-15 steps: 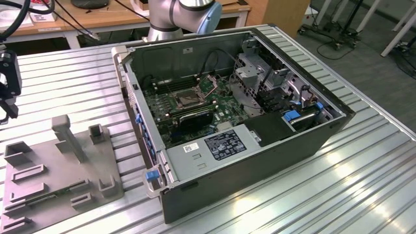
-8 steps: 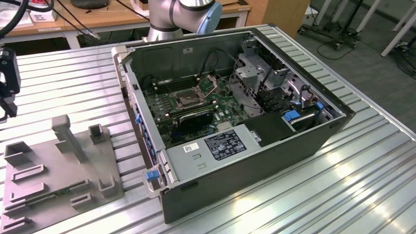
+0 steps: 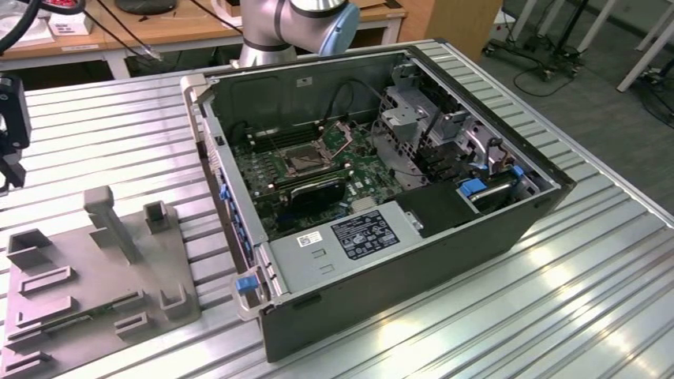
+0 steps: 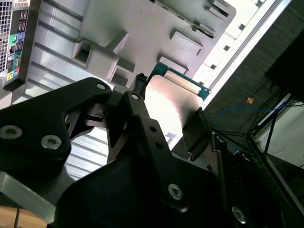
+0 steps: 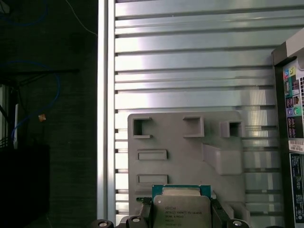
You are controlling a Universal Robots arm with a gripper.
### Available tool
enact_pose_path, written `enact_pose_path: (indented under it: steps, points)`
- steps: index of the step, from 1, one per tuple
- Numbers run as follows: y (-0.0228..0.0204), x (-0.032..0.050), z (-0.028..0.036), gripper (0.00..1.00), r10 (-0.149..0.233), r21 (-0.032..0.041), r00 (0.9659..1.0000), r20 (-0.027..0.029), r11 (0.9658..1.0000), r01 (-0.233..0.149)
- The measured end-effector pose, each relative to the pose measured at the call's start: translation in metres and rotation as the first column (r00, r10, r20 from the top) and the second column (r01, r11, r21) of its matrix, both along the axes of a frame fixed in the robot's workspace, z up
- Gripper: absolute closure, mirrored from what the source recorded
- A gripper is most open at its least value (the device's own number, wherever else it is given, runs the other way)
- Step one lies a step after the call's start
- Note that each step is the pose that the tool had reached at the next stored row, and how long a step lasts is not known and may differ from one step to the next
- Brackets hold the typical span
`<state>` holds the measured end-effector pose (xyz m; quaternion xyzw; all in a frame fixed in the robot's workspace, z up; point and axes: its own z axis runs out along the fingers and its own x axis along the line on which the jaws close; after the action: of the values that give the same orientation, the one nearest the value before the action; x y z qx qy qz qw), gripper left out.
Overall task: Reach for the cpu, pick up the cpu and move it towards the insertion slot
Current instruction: 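Pick up the cpu and move it towards the insertion slot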
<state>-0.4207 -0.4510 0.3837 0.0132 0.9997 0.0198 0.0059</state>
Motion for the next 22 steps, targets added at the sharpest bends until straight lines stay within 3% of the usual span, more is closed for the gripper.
enact_pose_path:
  steps: [11, 22]
  points:
    - [0.0, 0.0004, 0.0018, 0.45, 0.0, 0.0001, 1.0, 0.0, 1.0, 0.0]
    - [0.0, 0.0079, 0.0018, 0.45, 0.0, 0.0, 1.0, 0.0, 1.0, 0.0]
